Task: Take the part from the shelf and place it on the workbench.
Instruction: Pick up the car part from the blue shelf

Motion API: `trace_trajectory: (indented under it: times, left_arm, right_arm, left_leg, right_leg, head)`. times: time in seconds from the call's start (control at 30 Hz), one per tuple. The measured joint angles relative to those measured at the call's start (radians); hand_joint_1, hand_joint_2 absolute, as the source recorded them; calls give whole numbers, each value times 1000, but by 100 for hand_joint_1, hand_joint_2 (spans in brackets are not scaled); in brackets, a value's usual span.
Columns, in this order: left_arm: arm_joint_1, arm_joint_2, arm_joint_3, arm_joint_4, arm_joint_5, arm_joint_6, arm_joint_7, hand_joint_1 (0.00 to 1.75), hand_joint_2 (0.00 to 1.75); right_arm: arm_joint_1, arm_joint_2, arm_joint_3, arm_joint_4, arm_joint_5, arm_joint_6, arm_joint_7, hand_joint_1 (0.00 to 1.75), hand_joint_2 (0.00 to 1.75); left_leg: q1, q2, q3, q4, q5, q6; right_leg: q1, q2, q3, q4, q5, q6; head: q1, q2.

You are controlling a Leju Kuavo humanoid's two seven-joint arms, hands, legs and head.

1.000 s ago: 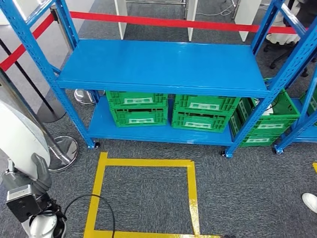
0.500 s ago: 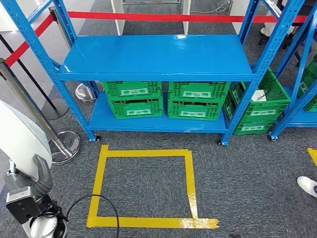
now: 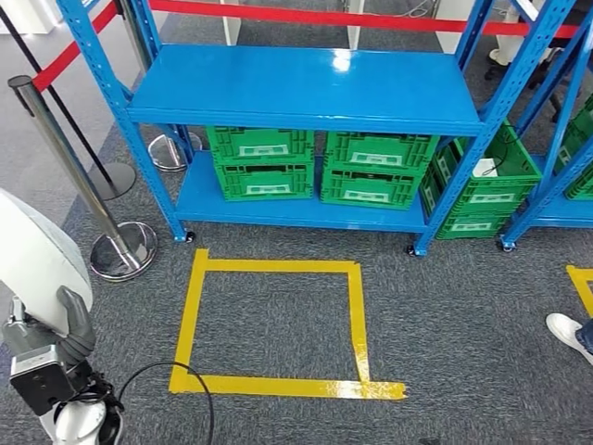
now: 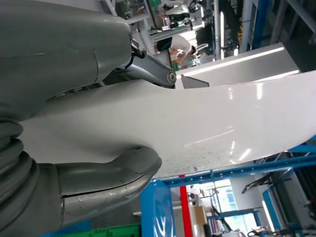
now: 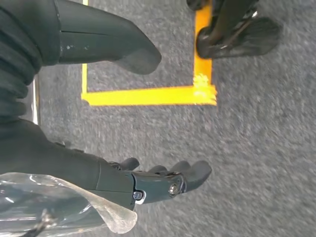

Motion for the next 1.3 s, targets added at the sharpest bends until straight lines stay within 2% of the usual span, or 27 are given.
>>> trace_trajectory:
  times: [0.03,0.07,0.1,0.13,0.17,0.2,0.23,0.27,0.3,0.37,0.4,0.47,0.53,0.57,0.6,0.63,0.7,0.77,0.87,0.9,0.97,1.03,1.07,1.1,1.13,1.23,1.3]
  left_arm:
    - [1,-1,0,0,0,0,0,175,175]
    - [1,-1,0,0,0,0,0,175,175]
    - [1,-1,0,0,0,0,0,175,175]
    - [2,-2,0,0,0,0,0,175,175]
    - [2,-2,0,0,0,0,0,175,175]
    - [2,-2,0,0,0,0,0,175,175]
    - [2,-2,1,0,0,0,0,175,175]
    - [1,-2,1,0,0,0,0,175,175]
    - [1,-2,1,0,0,0,0,175,175]
    - [2,-3,1,0,-1,0,0,175,175]
    - [2,-3,1,0,-2,0,0,175,175]
    - [2,-3,1,0,-2,0,0,175,175]
    - [3,-3,1,0,-1,0,0,175,175]
    - [3,-3,1,0,-1,0,0,175,175]
    - [4,-3,1,0,0,0,0,175,175]
    - [4,-3,1,0,0,0,0,175,175]
    - [3,-3,1,0,0,0,0,175,175]
    - [1,-3,1,0,0,0,0,175,175]
    - [2,-3,1,0,0,0,0,175,175]
    - [1,-3,2,0,0,0,0,175,175]
    - [0,-4,1,0,0,0,0,175,175]
    - [1,-5,1,0,0,0,0,175,175]
    - [2,-5,1,0,0,0,0,175,175]
    - [2,-5,1,0,0,0,0,175,175]
    - [2,-5,1,0,0,0,0,175,175]
    - [2,-5,1,0,0,0,0,175,175]
    - [1,-5,1,0,0,0,0,175,175]
  right_arm:
    - [0,0,0,0,0,0,0,0,175]
    - [0,0,0,0,0,0,0,0,175]
    - [0,0,0,0,0,0,0,0,175]
    - [0,0,0,0,0,0,0,0,175]
    - [-1,0,0,0,0,0,0,0,175]
    - [-2,0,0,0,0,0,0,0,175]
    - [-4,0,0,0,0,0,0,0,175]
    - [-4,0,0,0,0,0,0,0,175]
    - [-4,0,0,0,0,0,0,0,175]
    - [-1,0,0,0,0,0,0,0,175]
    - [-1,1,0,0,0,0,0,0,175]
    - [-2,1,0,0,0,0,0,0,175]
    - [-2,1,0,0,0,0,0,0,175]
    - [-2,0,0,0,0,0,0,0,175]
    - [-2,0,0,0,0,0,0,0,175]
    - [-2,0,0,0,0,0,0,0,175]
    - [-1,1,0,0,0,0,0,0,175]
    - [-2,2,0,0,0,0,0,0,175]
    - [-2,3,0,0,0,0,0,0,175]
    - [-2,3,0,0,0,0,0,0,175]
    - [-2,3,0,0,0,0,0,0,175]
    - [-1,3,0,0,0,0,0,0,175]
    - [0,3,0,0,0,0,0,0,175]
    - [0,3,0,0,0,0,0,0,175]
    - [0,3,0,0,0,0,0,0,175]
    - [-2,1,0,0,0,0,0,0,175]
    - [-3,0,0,0,0,0,0,0,175]
  left_leg:
    - [-1,0,-15,2,10,0]
    - [-2,1,-30,4,20,0]
    - [-2,1,-46,7,30,-1]
    - [-3,1,-60,11,39,-3]
    - [-2,1,-73,16,47,-6]
    - [-3,1,-85,20,54,-10]
    - [-5,1,-94,25,61,-15]
    - [-6,1,-101,28,68,-19]
    - [-7,2,-105,29,77,-24]
    - [-6,0,-110,30,86,-33]
    - [-6,-2,-115,40,72,-39]
    - [-3,-5,-141,118,-1,-51]
    - [1,-5,-176,256,-86,-60]
    - [3,-5,-182,305,-106,-62]
    - [4,-5,-173,320,-105,-63]
    - [4,-5,-143,292,-87,-62]
    - [3,-6,-48,153,-44,-53]
    - [-2,-7,16,42,-32,-42]
    - [-6,-7,20,16,-28,-28]
    - [-4,-5,18,12,-22,-21]
    - [1,-2,9,5,-9,-8]
    - [0,0,-7,9,0,-4]
    - [0,0,-15,11,4,-4]
    - [-1,0,-23,15,7,-4]
    - [-1,0,-29,19,9,-5]
    - [-1,0,-42,33,12,-11]
    - [-4,-1,-49,39,18,-22]
  right_leg:
    - [0,0,-12,64,-33,3]
    - [0,0,-12,106,-42,4]
    - [0,0,2,117,-30,5]
    - [0,0,35,89,-4,5]
    - [-1,0,84,27,24,3]
    - [0,0,139,-51,37,1]
    - [0,1,186,-121,38,-2]
    - [1,2,215,-170,33,-5]
    - [3,3,227,-192,26,-7]
    - [2,2,214,-196,35,-20]
    - [1,0,209,-196,42,-30]
    - [-2,-4,198,-198,58,-48]
    - [-1,-6,179,-196,73,-54]
    - [0,-6,168,-194,80,-54]
    - [1,-6,157,-190,85,-54]
    - [1,-6,147,-186,90,-53]
    - [1,-5,132,-175,94,-50]
    - [2,-5,121,-168,100,-41]
    - [0,-5,112,-165,110,-22]
    - [-1,-4,106,-158,101,-17]
    - [-1,-1,74,-90,48,-9]
    - [-1,0,22,42,-28,-3]
    - [-2,0,4,97,-49,-1]
    - [-2,0,2,120,-51,1]
    - [-2,0,20,102,-34,1]
    - [-1,0,144,-97,39,-4]
    - [1,2,182,-163,45,-9]
  head:
    - [0,0]
    - [0,0]
    - [0,0]
    - [0,0]
    - [0,0]
    - [0,0]
    - [0,0]
    - [-1,0]
    - [-1,0]
    - [-1,0]
    - [-2,0]
    - [-5,0]
    - [-7,0]
    - [-6,0]
    - [-7,0]
    - [-7,0]
    - [-7,0]
    - [-6,0]
    - [-6,0]
    - [-6,0]
    - [-3,0]
    - [0,0]
    - [0,0]
    - [0,0]
    - [0,0]
    - [0,0]
    - [0,0]
